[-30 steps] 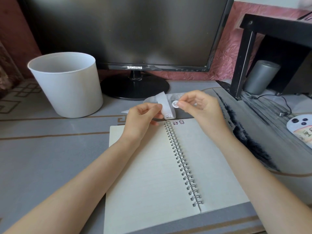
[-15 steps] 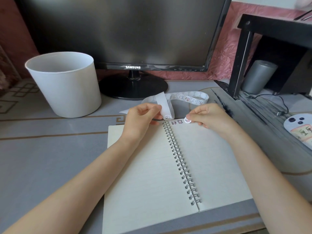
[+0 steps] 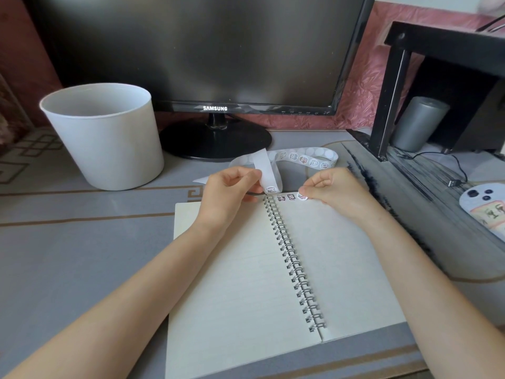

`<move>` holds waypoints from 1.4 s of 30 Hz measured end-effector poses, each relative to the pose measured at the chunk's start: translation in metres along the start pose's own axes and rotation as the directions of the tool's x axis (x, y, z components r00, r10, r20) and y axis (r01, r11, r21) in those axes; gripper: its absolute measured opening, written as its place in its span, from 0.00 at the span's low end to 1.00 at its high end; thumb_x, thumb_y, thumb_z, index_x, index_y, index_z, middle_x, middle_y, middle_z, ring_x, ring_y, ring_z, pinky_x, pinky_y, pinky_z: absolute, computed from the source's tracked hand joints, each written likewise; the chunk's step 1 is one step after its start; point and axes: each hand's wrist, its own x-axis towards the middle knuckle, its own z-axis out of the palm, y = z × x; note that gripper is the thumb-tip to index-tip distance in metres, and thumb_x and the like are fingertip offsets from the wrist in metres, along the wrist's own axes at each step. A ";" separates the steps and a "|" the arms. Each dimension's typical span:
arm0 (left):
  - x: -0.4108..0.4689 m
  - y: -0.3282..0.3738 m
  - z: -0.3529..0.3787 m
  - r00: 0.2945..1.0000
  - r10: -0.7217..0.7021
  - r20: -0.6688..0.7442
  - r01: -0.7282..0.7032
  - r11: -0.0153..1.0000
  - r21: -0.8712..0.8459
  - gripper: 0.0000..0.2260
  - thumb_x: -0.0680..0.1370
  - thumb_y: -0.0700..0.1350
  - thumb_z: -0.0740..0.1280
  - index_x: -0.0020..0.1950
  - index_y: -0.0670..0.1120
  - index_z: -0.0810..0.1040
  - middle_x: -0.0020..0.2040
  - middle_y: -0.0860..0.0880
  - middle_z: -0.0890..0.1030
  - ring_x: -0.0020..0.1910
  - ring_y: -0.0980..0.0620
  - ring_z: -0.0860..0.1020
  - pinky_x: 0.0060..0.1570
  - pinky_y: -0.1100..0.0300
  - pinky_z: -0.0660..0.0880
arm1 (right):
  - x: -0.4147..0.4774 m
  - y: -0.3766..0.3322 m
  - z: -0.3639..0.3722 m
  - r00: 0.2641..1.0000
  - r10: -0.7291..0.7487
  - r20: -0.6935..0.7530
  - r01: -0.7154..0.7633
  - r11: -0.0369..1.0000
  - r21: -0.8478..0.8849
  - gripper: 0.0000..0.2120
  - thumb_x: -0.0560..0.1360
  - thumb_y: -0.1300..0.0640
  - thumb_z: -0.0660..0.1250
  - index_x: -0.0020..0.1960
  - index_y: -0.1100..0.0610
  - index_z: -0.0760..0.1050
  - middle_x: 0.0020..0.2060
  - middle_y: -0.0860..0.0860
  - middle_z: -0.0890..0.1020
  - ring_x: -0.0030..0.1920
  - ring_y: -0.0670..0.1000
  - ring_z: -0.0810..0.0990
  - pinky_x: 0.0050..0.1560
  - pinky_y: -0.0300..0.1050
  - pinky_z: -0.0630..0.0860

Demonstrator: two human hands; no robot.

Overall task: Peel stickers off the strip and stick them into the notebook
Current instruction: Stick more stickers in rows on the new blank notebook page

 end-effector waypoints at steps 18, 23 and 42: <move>0.001 0.000 0.000 1.000 0.005 0.011 -0.004 1.000 -0.010 0.07 0.78 0.40 0.66 0.45 0.37 0.80 0.39 0.45 0.81 0.35 0.58 0.79 0.35 0.67 0.76 | 0.002 0.003 -0.001 0.999 -0.031 0.003 0.031 0.999 -0.013 0.02 0.70 0.57 0.73 0.40 0.54 0.81 0.37 0.54 0.83 0.30 0.44 0.73 0.35 0.41 0.67; 0.001 -0.001 0.000 1.000 0.005 0.010 -0.005 1.000 -0.009 0.08 0.78 0.40 0.66 0.45 0.36 0.80 0.40 0.45 0.81 0.35 0.58 0.79 0.35 0.67 0.75 | 0.001 0.002 -0.001 1.000 -0.025 0.009 0.025 1.000 0.005 0.02 0.71 0.57 0.73 0.41 0.55 0.81 0.34 0.50 0.82 0.26 0.38 0.73 0.33 0.37 0.66; 0.001 -0.001 0.000 1.000 0.003 0.009 -0.003 1.000 0.000 0.08 0.78 0.41 0.66 0.46 0.36 0.81 0.41 0.46 0.82 0.36 0.58 0.80 0.35 0.67 0.75 | -0.002 -0.001 0.001 1.000 -0.021 0.011 0.021 1.000 -0.001 0.03 0.71 0.58 0.73 0.42 0.57 0.81 0.37 0.53 0.83 0.35 0.46 0.76 0.37 0.41 0.68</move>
